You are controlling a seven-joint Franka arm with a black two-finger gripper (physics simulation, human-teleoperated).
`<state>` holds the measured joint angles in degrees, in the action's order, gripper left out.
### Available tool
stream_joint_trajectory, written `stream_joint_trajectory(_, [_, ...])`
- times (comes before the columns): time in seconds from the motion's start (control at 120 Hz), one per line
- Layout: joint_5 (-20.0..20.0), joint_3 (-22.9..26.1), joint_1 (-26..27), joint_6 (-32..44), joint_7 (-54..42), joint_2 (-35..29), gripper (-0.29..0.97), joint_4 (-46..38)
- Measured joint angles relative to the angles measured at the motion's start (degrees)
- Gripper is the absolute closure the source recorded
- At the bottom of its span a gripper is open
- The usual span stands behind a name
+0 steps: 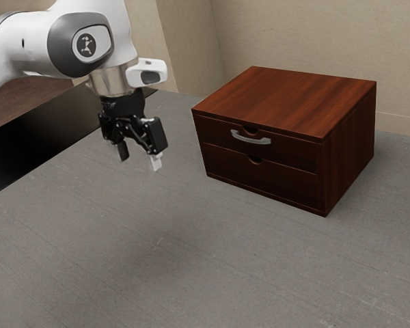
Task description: Pull the drawer handle with one arm to open the drawer
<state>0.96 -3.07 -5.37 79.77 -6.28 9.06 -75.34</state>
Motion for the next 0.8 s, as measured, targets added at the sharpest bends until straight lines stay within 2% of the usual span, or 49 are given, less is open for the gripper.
stream_joint_trajectory(0.3, [-0.11,0.06,-0.02,1.19,-0.94,-0.24,0.0,0.28])
stream_joint_trajectory(0.408, [0.15,1.09,1.06,4.02,-5.86,-9.25,0.0,2.34])
stream_joint_trajectory(0.483, [0.81,1.63,2.73,5.93,-10.48,-11.64,0.0,2.75])
stream_joint_trajectory(0.533, [-0.64,3.57,2.8,6.87,-13.25,-12.31,0.0,3.26])
stream_joint_trajectory(0.617, [-8.49,10.61,1.94,7.86,-17.33,-12.66,0.0,3.6])
stream_joint_trajectory(0.667, [-11.97,13.28,4.41,8.32,-19.57,-12.66,0.0,3.65])
stream_joint_trajectory(0.733, [-12.77,14.28,8.14,8.9,-22.32,-12.55,0.0,3.62])
stream_joint_trajectory(0.8, [-12.03,14.42,9.1,9.32,-25.21,-12.04,0.0,3.61])
